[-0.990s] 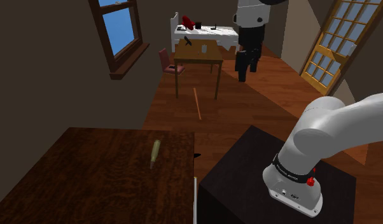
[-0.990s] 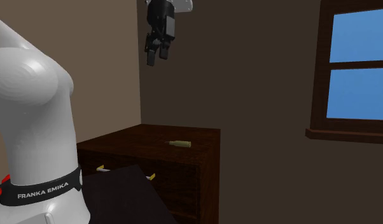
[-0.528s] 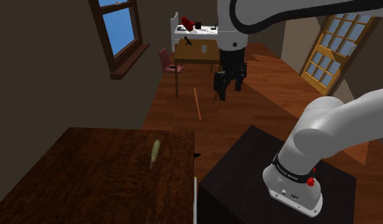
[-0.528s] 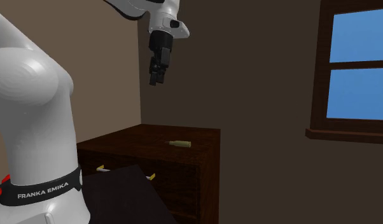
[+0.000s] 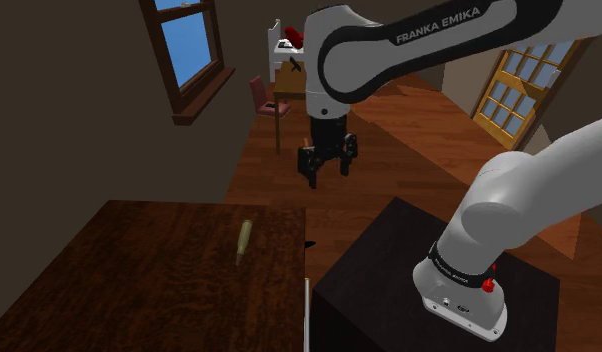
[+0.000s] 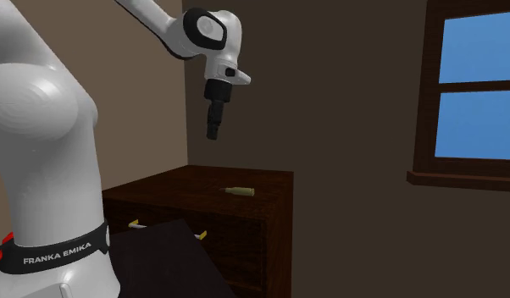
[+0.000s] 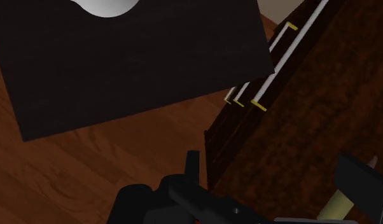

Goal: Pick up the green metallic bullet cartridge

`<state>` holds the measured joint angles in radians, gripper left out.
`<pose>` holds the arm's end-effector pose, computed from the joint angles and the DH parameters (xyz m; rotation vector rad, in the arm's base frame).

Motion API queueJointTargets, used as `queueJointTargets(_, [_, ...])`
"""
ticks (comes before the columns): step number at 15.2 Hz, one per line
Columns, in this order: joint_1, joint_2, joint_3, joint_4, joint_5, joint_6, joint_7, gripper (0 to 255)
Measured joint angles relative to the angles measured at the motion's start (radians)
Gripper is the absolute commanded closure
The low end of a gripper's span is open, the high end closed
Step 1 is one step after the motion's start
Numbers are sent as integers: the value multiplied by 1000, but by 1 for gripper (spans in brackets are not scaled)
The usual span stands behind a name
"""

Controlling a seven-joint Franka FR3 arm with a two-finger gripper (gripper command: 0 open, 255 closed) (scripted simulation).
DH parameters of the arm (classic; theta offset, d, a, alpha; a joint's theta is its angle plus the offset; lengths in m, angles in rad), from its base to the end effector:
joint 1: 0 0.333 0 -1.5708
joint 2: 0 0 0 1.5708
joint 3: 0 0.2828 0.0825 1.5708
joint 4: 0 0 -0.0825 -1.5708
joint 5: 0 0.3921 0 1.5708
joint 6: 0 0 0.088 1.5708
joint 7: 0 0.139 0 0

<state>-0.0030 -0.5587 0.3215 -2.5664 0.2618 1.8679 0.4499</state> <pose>0.3575 0.1346 0.3647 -3.0814 0.4466 0.2652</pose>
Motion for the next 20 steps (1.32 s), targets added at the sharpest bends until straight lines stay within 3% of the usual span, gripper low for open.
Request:
queueJointTargets(5, [-12,169,84,26,49,161,148,0])
queueJointTargets(10, [-28,374,157,94,46,321,311,0])
queueJointTargets(15, [-33,601,191,195,-22,463,489,0])
queueJointTargets(20, [8,817,168,320,-112,570,667,0])
